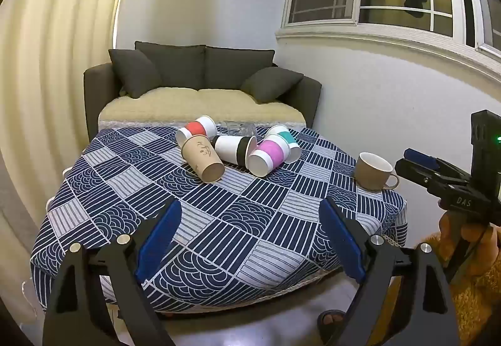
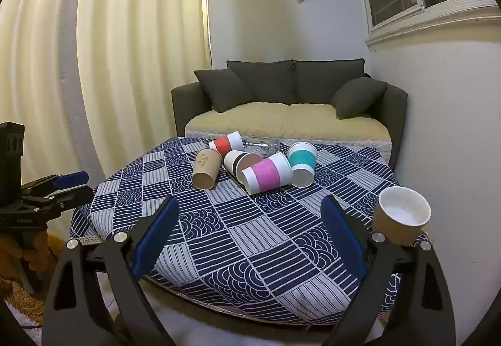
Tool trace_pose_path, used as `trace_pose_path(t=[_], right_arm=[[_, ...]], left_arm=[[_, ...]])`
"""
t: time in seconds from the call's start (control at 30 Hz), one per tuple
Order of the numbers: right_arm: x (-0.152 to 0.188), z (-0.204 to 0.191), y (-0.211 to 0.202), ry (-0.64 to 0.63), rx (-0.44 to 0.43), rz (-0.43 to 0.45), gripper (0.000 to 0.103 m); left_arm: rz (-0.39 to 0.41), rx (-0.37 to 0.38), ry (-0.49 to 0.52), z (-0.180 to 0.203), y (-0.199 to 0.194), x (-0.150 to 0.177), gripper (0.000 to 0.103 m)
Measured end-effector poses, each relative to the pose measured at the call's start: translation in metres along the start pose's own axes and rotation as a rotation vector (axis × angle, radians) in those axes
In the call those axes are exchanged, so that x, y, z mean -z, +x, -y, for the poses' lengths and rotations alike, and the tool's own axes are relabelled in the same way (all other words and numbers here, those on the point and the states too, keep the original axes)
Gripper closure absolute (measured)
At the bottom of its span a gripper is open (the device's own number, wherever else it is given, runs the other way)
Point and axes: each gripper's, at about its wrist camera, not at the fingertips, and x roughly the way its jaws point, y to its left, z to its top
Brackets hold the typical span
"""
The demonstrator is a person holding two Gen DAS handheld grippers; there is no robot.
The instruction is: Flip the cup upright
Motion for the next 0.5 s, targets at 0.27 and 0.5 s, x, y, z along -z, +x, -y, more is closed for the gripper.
trace_pose_path(t=[0.27, 0.5], right_arm=[[-0.0029, 0.0009, 0.0006, -0.001, -0.003, 0.003, 0.012], [-0.0020, 0.0001, 0.0000, -0.003, 0.000, 0.003, 0.012]], left_arm=[[0.001, 0.012, 0.006, 0.0004, -0.0025, -0.0002, 0.016], [-0.003, 0.008, 0.004, -0.0027, -0.0024, -0.0011, 0.016]])
